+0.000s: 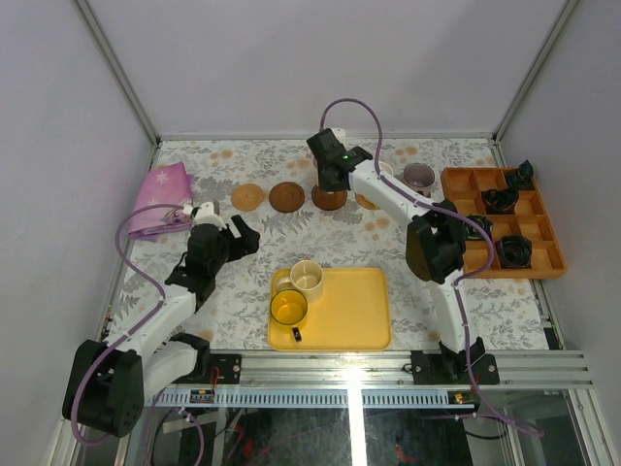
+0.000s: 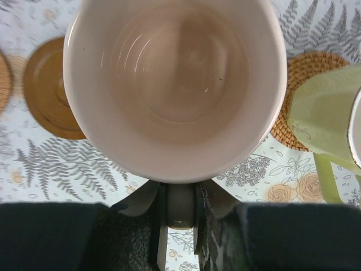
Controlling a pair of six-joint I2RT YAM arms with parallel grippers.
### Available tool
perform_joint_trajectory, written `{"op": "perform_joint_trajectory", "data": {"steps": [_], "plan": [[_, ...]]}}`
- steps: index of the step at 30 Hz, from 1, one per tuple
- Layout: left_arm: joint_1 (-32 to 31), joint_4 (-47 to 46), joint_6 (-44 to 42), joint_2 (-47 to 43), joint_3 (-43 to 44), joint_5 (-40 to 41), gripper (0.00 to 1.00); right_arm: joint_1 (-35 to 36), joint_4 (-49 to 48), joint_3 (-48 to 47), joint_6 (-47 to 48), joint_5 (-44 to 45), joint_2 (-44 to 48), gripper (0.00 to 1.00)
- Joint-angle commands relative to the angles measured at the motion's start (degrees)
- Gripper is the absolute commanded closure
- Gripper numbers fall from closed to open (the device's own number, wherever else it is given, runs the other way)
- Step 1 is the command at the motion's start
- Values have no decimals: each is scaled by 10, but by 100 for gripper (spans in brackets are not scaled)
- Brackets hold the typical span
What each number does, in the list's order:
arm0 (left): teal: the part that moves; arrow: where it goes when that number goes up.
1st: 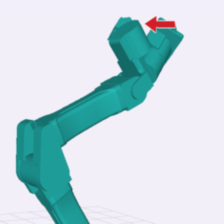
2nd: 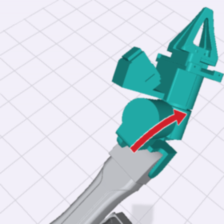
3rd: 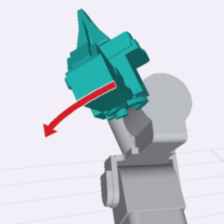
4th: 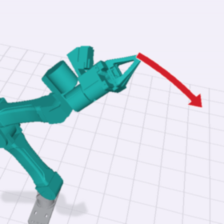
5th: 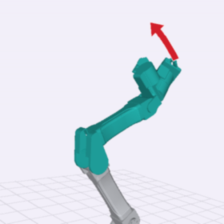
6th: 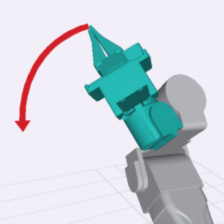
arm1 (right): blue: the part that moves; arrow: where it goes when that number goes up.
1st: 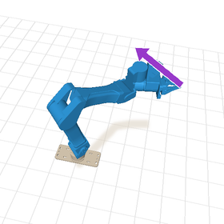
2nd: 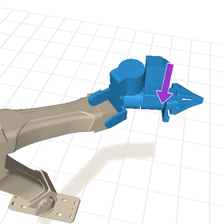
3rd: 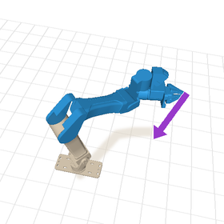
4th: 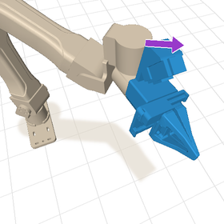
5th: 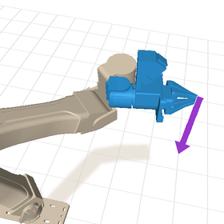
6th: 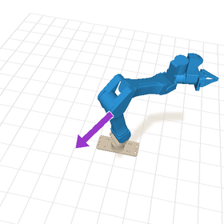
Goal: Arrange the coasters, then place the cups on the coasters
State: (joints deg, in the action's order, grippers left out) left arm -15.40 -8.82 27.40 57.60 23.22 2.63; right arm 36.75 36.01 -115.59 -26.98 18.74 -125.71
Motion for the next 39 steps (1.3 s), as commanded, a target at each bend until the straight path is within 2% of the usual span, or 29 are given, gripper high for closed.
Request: {"op": "perform_joint_trajectory", "data": {"steps": [1,39], "plan": [[-3,-5,-4,6,4,12,19,-12,-7,-36,-3,-17,-2,100],[-4,-12,-5,37,11,9,19,-25,-31,4,-27,-45,-43,100]]}}
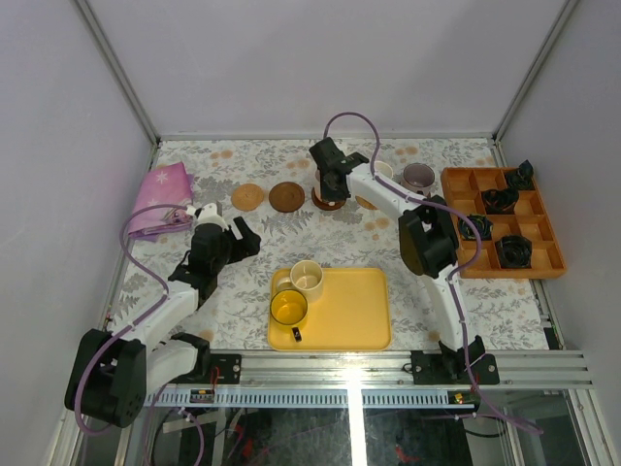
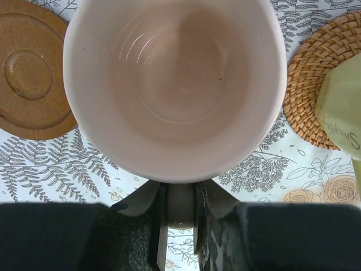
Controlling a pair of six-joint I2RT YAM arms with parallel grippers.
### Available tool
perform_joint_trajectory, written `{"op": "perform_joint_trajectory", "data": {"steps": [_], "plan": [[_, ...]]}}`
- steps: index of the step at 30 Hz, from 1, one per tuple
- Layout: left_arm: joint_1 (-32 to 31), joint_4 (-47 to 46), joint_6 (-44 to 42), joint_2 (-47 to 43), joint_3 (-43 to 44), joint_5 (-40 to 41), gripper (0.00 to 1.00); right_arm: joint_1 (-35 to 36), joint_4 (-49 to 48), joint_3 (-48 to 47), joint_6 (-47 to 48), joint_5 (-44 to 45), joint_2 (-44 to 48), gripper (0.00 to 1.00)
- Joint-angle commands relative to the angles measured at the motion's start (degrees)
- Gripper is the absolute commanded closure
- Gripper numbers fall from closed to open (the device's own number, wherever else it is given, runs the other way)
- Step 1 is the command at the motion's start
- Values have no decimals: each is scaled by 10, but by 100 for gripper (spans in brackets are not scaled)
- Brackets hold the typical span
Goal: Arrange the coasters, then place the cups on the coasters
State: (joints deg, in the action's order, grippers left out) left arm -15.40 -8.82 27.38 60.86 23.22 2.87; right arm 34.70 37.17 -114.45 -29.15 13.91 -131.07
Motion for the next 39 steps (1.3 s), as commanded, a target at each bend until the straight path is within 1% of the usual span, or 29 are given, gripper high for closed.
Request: {"op": "perform_joint_trajectory", "data": {"steps": [1,7,14,26,27,29,31,33,34,35,39], "plan": [[-3,-12,-5,6,10,7,19,-4,-42,-7,-6,4,10,100],[-3,-14,-4,6,12,4,19,-4,-42,5,-8,10,15,100],[-3,-14,-4,5,11,2,19,-4,-62,55,-15,20,43,100],[-3,-9,-3,-4,9,5,19,0,-69,91,-19,12,71,100],[-3,-9,-3,-5,10,5,19,1,-71,92,-17,11,73,98],[-3,-10,-3,-5,10,5,19,1,-75,96,-14,5,76,84],[-3,-11,-3,-4,9,6,19,2,-81,98,-11,-2,78,63],[-4,-11,-3,-4,9,6,18,3,-84,97,-7,-8,78,45],[-3,-13,-3,-4,9,6,18,4,-85,95,-6,-7,78,38],[-4,-13,-3,-2,9,6,18,5,-86,94,-4,-7,78,36],[-3,-15,-3,2,9,5,18,12,-86,92,2,-3,81,33]]}}
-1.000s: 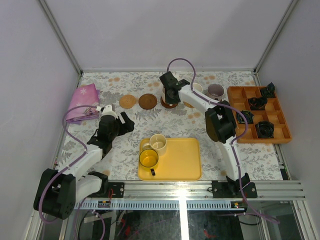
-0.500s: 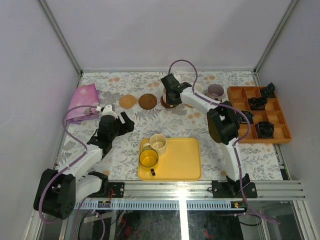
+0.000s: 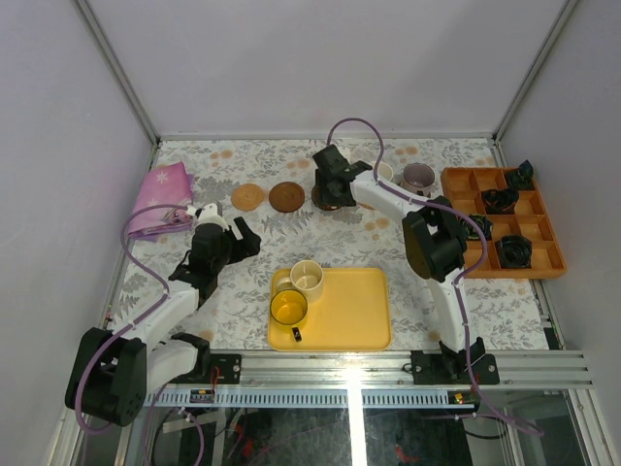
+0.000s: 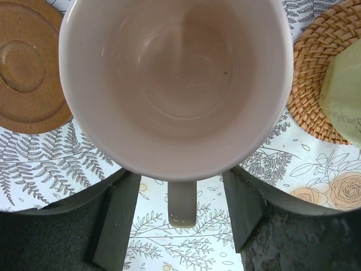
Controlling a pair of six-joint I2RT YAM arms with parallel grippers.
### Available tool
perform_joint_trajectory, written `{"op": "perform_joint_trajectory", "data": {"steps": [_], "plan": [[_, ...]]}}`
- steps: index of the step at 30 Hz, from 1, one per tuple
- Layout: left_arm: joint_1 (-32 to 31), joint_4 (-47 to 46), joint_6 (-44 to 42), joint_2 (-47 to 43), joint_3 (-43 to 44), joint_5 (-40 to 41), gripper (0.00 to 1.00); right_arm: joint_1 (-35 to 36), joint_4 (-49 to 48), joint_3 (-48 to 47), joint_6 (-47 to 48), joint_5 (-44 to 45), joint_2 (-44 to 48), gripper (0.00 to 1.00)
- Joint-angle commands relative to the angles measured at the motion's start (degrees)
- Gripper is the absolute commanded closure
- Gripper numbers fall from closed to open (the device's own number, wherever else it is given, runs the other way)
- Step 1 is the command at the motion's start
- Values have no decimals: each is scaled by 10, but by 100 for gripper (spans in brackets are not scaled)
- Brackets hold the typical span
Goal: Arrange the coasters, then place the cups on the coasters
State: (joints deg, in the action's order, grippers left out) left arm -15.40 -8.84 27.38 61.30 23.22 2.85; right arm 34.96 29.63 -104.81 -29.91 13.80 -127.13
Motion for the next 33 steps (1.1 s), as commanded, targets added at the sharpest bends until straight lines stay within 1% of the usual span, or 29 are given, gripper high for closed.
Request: {"op": "perform_joint_trajectory", "data": {"steps": [1,8,23,27,33], "plan": [[-3,-15,-3,-2,9,5,18,11,-11,-4,10,-1,43,33],[-3,-18,-2,0,9,5,18,25,-16,9,17,0,60,32],[-3,-15,-1,-8,7,5,18,37,-18,22,11,5,61,32],[-4,-15,-6,-12,6,2,18,38,-25,49,5,11,81,28],[-3,-12,-19,-29,11,-14,18,52,-58,126,-1,-4,147,23]]}}
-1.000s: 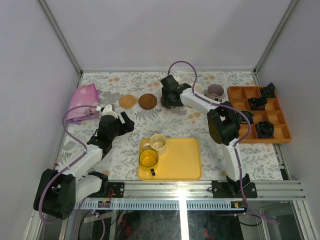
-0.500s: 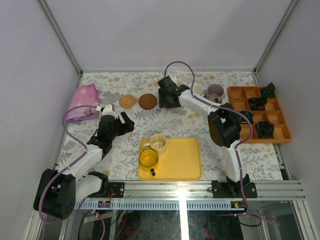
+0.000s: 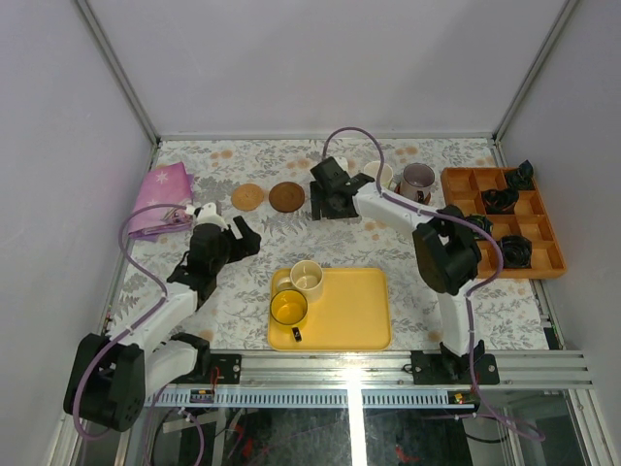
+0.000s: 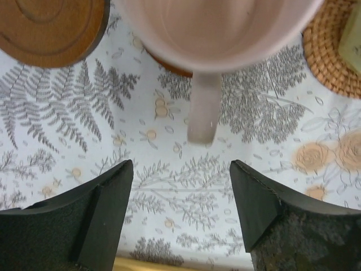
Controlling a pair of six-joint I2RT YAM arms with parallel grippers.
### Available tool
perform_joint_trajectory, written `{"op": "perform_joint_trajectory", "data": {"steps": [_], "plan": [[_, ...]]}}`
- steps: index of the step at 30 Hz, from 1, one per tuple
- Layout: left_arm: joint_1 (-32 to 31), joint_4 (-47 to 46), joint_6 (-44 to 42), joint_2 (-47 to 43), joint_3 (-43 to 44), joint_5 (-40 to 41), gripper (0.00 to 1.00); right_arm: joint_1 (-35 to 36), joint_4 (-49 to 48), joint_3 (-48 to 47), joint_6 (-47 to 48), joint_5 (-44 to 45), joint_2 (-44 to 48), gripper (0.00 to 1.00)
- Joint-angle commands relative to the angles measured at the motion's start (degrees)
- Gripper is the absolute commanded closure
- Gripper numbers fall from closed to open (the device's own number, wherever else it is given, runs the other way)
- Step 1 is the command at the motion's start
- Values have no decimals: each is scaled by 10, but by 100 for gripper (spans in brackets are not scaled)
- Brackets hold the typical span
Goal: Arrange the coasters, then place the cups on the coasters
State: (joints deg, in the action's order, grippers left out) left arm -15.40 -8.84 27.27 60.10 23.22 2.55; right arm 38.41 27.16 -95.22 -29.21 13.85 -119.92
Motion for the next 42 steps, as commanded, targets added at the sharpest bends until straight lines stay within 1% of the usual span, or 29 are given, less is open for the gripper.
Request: {"op": "perform_joint_trajectory", "data": {"steps": [1,8,10,12,15,18,20,23,25,30,34,38,42], "plan": [[-4,-7,-23,-18,15,-13,18,22,-35,40,-8,-6,87,22],[-5,49,-62,-33,53,-58,18,51,-53,127,-10,-16,184,18],[-7,40,-53,-40,47,-75,18,54,-64,162,-12,-15,220,18],[-8,23,-46,-43,35,-105,22,56,-79,202,-15,-14,265,18],[-15,20,-54,-40,31,-127,31,56,-95,262,-15,-2,332,18],[-33,34,-74,-38,42,-139,32,56,-103,325,-14,8,389,17],[-60,36,-90,-37,48,-145,30,56,-115,368,-17,12,427,17],[-108,65,-113,-20,63,-113,29,55,-148,435,-17,12,475,16],[-146,90,-131,-2,74,-73,28,56,-158,466,-16,15,502,16],[-229,141,-154,40,110,23,28,55,-156,506,-12,19,555,14],[-256,179,-126,66,144,66,28,55,-145,515,-6,30,578,13],[-301,229,-97,77,184,132,28,55,-144,525,-2,40,588,13],[-328,246,-83,72,196,149,28,55,-152,533,-2,35,586,12]]}}
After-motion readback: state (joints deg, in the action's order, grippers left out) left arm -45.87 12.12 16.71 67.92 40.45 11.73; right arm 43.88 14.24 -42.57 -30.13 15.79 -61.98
